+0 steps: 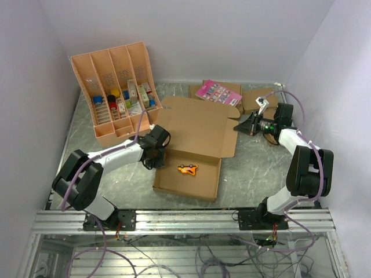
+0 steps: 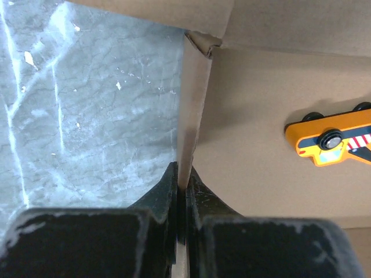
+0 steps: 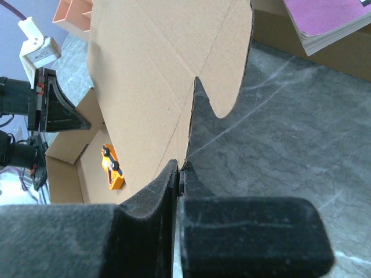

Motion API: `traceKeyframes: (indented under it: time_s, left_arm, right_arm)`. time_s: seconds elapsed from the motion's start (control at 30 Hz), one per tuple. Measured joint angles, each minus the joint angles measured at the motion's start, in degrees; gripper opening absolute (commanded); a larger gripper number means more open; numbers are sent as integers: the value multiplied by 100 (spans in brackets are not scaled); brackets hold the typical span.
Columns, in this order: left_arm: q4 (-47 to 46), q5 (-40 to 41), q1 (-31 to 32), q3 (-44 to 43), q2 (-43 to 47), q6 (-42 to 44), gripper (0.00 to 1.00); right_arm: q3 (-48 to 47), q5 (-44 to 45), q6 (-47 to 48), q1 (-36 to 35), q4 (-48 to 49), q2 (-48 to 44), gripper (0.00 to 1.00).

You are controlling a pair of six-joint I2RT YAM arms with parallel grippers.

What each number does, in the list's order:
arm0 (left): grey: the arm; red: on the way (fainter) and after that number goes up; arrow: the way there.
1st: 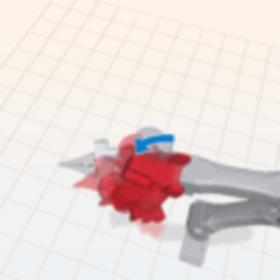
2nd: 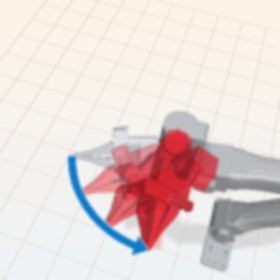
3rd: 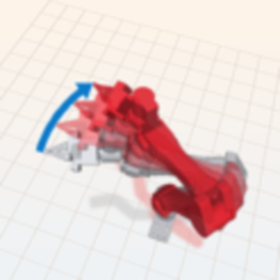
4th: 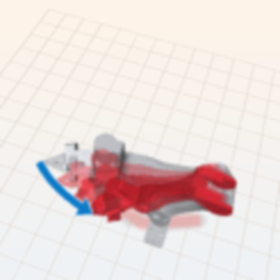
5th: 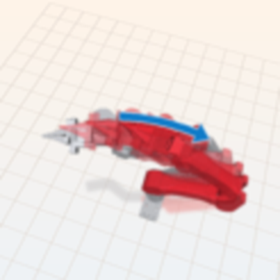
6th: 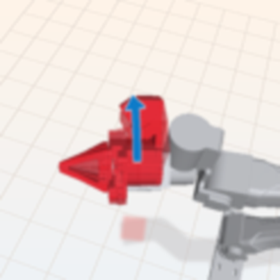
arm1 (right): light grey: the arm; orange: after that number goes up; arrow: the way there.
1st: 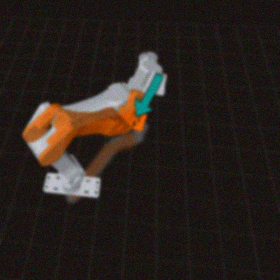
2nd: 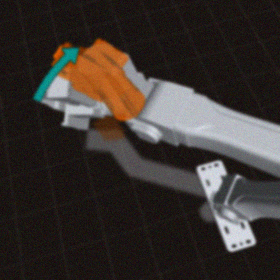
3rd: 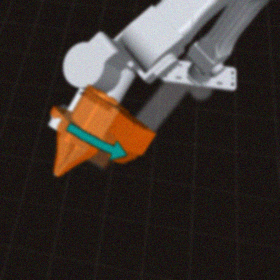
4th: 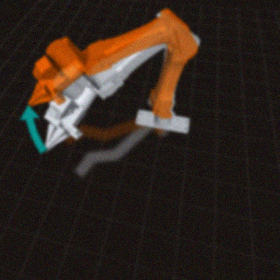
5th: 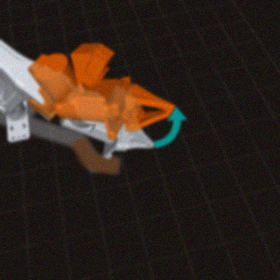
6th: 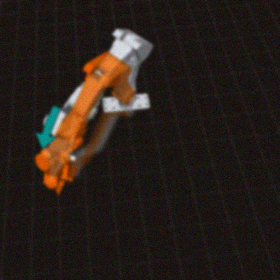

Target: Fold the paper box

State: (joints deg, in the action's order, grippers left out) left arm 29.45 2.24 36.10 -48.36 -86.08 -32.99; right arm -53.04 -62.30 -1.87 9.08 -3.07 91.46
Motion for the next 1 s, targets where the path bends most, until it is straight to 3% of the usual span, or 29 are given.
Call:
traceKeyframes:
  time_s: [0.1, 0.23, 0.33, 0.4, 0.67, 0.7, 0.8, 1.0]
  left_arm:
    - [225, 391, 225, -216, -170, -46, 30]
    - [238, 675, 313, -251, -420, -184, 35]
    - [195, 752, 313, -249, -557, -254, 28]
    - [179, 767, 315, -251, -568, -280, 8]
    - [168, 903, 393, -260, -595, -127, 7]
    - [175, 927, 409, -267, -599, -125, 11]
    - [184, 970, 424, -271, -597, -107, 34]
    - [302, 1104, 398, -271, -492, -116, 42]
  right_arm:
    - [24, -2, -2, -2, -2, -81, 0]
    - [35, -9, -15, -17, 13, -166, 0]
    - [61, -13, -26, -26, 17, -173, 0]
    - [72, -15, -28, -26, 17, -173, 0]
    - [72, -28, -20, -48, 26, -173, 0]
    - [72, -28, -20, -48, 26, -173, 0]
    - [72, -28, -20, -48, 24, -173, 0]
    - [72, -28, -22, -48, 22, -173, 0]
